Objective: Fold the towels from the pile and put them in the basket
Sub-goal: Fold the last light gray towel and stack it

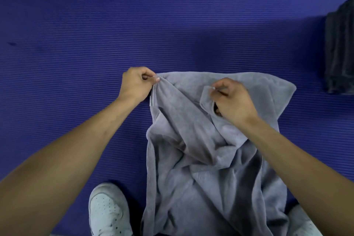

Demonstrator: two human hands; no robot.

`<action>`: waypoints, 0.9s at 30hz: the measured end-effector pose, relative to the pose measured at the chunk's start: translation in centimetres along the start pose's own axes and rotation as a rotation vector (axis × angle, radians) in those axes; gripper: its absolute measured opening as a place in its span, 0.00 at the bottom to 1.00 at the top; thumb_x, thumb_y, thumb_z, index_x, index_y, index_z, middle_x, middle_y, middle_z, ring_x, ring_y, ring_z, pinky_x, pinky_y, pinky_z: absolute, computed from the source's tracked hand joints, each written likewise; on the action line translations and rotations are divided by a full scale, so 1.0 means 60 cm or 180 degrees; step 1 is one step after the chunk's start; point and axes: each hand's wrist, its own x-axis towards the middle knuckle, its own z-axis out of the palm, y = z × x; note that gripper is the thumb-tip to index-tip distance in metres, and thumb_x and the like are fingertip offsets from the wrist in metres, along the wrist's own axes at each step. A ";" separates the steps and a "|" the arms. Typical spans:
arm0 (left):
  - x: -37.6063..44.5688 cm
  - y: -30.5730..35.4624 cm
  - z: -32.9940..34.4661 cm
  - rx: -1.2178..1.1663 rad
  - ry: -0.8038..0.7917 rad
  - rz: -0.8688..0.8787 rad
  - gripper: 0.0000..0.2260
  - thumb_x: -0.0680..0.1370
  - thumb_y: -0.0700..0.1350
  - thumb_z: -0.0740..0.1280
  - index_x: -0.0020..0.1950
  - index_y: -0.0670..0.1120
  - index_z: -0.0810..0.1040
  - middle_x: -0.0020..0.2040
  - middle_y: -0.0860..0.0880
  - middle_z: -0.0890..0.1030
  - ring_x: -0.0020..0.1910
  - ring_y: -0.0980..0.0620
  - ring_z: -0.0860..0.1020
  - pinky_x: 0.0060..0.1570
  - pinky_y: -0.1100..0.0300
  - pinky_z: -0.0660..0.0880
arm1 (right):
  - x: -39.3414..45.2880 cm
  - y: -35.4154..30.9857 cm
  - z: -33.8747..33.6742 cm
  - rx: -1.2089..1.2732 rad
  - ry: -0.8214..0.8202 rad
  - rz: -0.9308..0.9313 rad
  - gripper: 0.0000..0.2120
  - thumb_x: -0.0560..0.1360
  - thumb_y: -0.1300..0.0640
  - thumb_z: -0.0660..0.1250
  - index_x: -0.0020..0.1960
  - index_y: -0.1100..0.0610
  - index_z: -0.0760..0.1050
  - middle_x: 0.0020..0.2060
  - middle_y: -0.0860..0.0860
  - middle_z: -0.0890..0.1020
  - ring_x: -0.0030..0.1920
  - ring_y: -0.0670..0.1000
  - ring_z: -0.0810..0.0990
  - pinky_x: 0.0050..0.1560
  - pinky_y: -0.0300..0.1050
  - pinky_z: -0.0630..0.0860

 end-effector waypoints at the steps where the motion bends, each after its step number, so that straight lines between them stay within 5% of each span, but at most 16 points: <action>1: 0.001 -0.001 0.005 0.0000 0.0020 -0.0008 0.03 0.75 0.45 0.74 0.46 0.47 0.84 0.39 0.56 0.82 0.39 0.64 0.79 0.39 0.77 0.72 | -0.003 0.001 0.001 0.0018 -0.0021 0.0005 0.04 0.79 0.58 0.65 0.48 0.55 0.78 0.35 0.53 0.84 0.36 0.51 0.83 0.44 0.48 0.82; 12: -0.004 0.001 0.033 0.0012 0.0437 0.0082 0.09 0.77 0.44 0.72 0.56 0.44 0.81 0.38 0.59 0.78 0.38 0.64 0.77 0.40 0.78 0.71 | -0.007 0.016 0.002 0.0277 -0.0164 0.0078 0.04 0.79 0.55 0.67 0.49 0.55 0.78 0.37 0.50 0.85 0.35 0.53 0.83 0.40 0.50 0.82; 17: -0.004 -0.001 0.045 0.0213 0.0574 -0.0002 0.02 0.77 0.44 0.71 0.46 0.47 0.80 0.43 0.50 0.80 0.45 0.56 0.78 0.46 0.72 0.70 | -0.008 0.018 0.003 0.0439 -0.0161 0.0199 0.04 0.79 0.56 0.67 0.48 0.56 0.78 0.37 0.51 0.85 0.34 0.49 0.82 0.36 0.41 0.80; 21: -0.030 0.017 0.042 0.0104 0.0391 0.0183 0.02 0.79 0.44 0.68 0.46 0.47 0.79 0.42 0.53 0.80 0.42 0.59 0.78 0.46 0.67 0.75 | -0.011 0.016 -0.008 0.0668 -0.0043 0.0373 0.04 0.79 0.56 0.68 0.47 0.56 0.79 0.36 0.51 0.84 0.35 0.51 0.84 0.37 0.43 0.82; 24: -0.068 0.066 0.059 -0.0200 0.0111 0.0464 0.03 0.79 0.43 0.69 0.45 0.47 0.79 0.39 0.58 0.80 0.39 0.64 0.78 0.40 0.73 0.71 | -0.014 0.022 -0.037 0.0671 0.0231 0.0407 0.04 0.78 0.57 0.68 0.46 0.56 0.79 0.35 0.51 0.85 0.36 0.50 0.84 0.41 0.49 0.84; 27: -0.086 0.117 0.105 -0.0356 -0.0184 0.0659 0.03 0.78 0.43 0.69 0.45 0.46 0.79 0.38 0.57 0.80 0.39 0.60 0.77 0.41 0.69 0.71 | -0.018 0.038 -0.083 0.0522 0.0531 0.0452 0.04 0.78 0.57 0.69 0.48 0.57 0.79 0.37 0.52 0.85 0.38 0.51 0.85 0.45 0.49 0.83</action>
